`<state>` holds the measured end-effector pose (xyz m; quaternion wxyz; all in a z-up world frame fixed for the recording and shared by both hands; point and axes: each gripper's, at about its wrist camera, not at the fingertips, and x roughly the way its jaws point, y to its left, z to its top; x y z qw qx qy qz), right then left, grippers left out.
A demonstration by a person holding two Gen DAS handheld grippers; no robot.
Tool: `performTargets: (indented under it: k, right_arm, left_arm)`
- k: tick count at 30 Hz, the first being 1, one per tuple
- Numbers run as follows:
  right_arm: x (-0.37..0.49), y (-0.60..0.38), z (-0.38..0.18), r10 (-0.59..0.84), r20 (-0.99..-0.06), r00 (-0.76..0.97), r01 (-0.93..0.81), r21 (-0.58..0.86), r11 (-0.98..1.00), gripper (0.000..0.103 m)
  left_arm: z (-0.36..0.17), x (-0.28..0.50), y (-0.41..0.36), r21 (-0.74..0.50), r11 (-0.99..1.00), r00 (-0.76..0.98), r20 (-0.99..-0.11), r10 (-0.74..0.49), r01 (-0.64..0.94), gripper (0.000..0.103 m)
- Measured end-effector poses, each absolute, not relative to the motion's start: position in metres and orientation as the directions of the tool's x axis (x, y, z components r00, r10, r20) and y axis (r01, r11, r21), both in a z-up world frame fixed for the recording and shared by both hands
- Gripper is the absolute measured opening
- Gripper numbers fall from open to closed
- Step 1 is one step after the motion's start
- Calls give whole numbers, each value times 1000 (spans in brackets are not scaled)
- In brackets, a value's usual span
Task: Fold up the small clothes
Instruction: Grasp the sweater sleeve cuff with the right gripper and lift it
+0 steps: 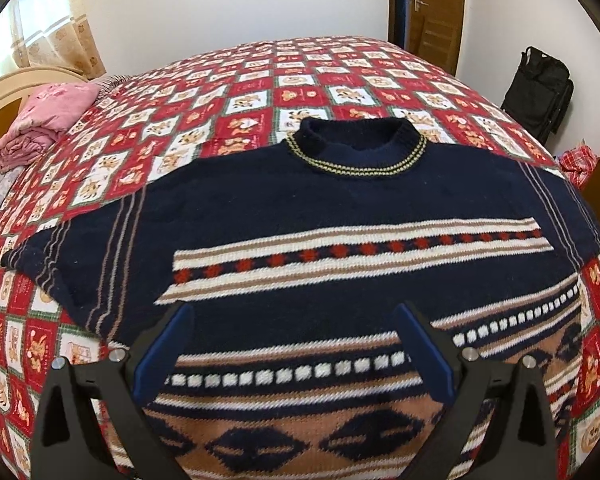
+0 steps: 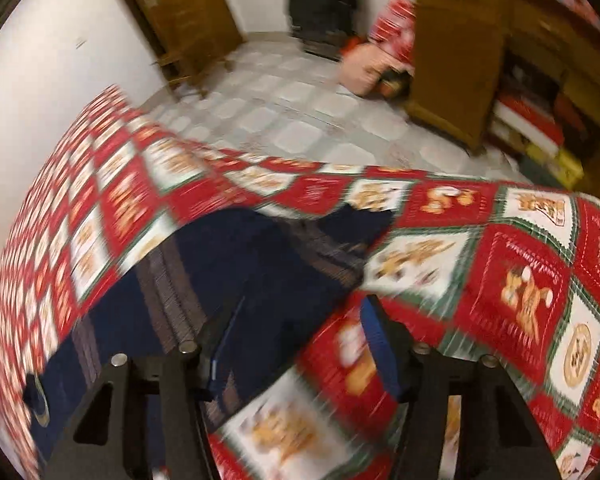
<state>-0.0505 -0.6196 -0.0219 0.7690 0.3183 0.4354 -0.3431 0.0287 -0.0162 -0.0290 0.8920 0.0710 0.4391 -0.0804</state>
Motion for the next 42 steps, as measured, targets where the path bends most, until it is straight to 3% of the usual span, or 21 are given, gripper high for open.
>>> performTargets:
  k: [3,6,9,17,28,29,32,37,42]
  right_arm:
    - [-43,-632,-46,-199,-911,361,821,209,532,58]
    - [-31,-643,-65,-148,-915,374,814,248,526,38]
    - [-25,-647,-74,-165,-926,338,835,215,506,33]
    - [-20,-660,-83,-124,-952,281,885,207,417,33]
    - [1,-674,-96,-130,-990,63,881,-6,473,33]
    - [3,-675,-97,-105,-991,88,877,27,480,33]
    - [1,-675,-109,0,-983,184,872,163,462,5]
    - [-32,-673,-81,-138,-908,396,850,305,429,4]
    - [-51,-638,-11,-270,-780,564,753,352,556,4]
  left_arm:
    - [-34,35,-25,59,977,589,-805,-74,203,102]
    - [-39,39,-32,70,974,574,-816,-69,216,102]
    - [-42,42,-37,84,972,569,-820,-58,220,102]
    - [-44,48,-38,92,975,561,-827,-37,201,102]
    - [-47,54,-40,99,976,552,-834,-26,194,102]
    - [-48,55,-41,98,976,549,-835,-25,194,102]
    - [-49,55,-44,100,974,546,-837,-26,201,102]
    - [-48,53,-44,101,973,548,-836,-31,209,102]
    - [-44,51,-40,82,974,548,-835,-47,209,102]
